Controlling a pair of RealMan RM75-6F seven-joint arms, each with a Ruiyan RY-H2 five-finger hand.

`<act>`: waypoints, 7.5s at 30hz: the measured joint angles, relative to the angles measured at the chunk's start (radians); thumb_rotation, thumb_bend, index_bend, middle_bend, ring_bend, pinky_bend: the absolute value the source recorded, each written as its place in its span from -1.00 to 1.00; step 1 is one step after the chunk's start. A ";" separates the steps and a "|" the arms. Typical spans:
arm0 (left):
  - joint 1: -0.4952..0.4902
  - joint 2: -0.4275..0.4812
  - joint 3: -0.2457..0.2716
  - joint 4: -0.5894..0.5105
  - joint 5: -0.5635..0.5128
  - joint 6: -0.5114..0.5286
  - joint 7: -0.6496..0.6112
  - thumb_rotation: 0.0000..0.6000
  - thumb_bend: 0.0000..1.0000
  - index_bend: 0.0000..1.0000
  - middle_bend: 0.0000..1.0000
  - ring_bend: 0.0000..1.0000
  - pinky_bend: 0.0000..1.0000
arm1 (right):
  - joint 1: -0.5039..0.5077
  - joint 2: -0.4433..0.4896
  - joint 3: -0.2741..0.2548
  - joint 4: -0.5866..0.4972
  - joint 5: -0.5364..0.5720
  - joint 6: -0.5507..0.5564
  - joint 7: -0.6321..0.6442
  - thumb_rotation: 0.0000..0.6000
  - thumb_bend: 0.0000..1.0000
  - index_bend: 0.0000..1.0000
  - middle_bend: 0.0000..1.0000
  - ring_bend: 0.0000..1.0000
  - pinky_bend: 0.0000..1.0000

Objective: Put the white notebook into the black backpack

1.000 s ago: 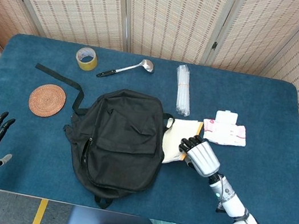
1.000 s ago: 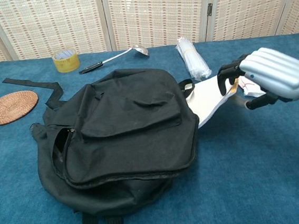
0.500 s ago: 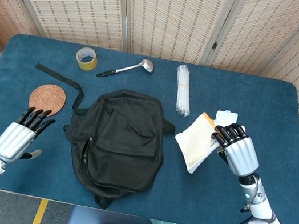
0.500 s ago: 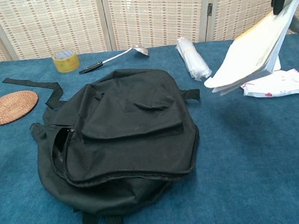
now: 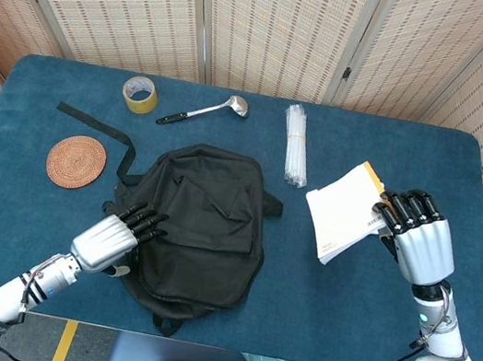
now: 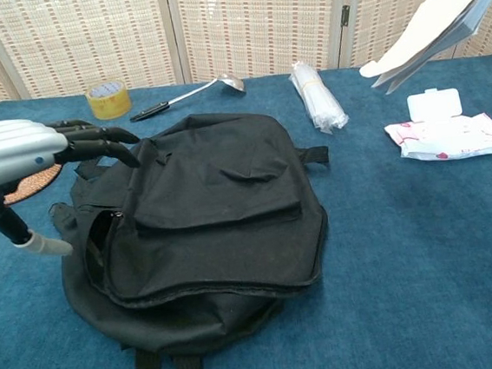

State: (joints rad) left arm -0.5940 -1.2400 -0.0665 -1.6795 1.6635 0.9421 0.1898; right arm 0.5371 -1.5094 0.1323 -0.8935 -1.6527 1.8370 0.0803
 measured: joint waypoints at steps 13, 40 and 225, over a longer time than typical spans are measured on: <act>-0.092 -0.120 0.028 0.039 -0.037 -0.115 0.046 1.00 -0.58 -0.60 -0.88 -0.79 -0.97 | -0.025 0.059 0.011 -0.103 -0.013 -0.041 -0.077 1.00 0.04 0.54 -0.05 -0.05 -0.17; -0.129 -0.153 0.048 -0.043 -0.190 -0.149 0.053 1.00 -0.57 -0.55 -0.87 -0.80 -0.99 | -0.050 0.046 0.026 -0.076 -0.022 -0.055 -0.052 1.00 0.04 0.54 -0.05 -0.05 -0.17; -0.387 -0.164 -0.356 0.072 -1.080 -0.110 -0.219 1.00 0.25 -0.04 -0.41 -0.58 -0.82 | 0.177 -0.253 -0.074 -0.494 -0.047 -0.654 -0.903 1.00 -0.83 -1.00 -0.68 -0.37 -0.37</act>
State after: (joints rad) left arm -0.9806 -1.4038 -0.4230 -1.6078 0.5835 0.8323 -0.0290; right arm 0.7140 -1.7628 0.0582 -1.3874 -1.6998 1.1831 -0.8229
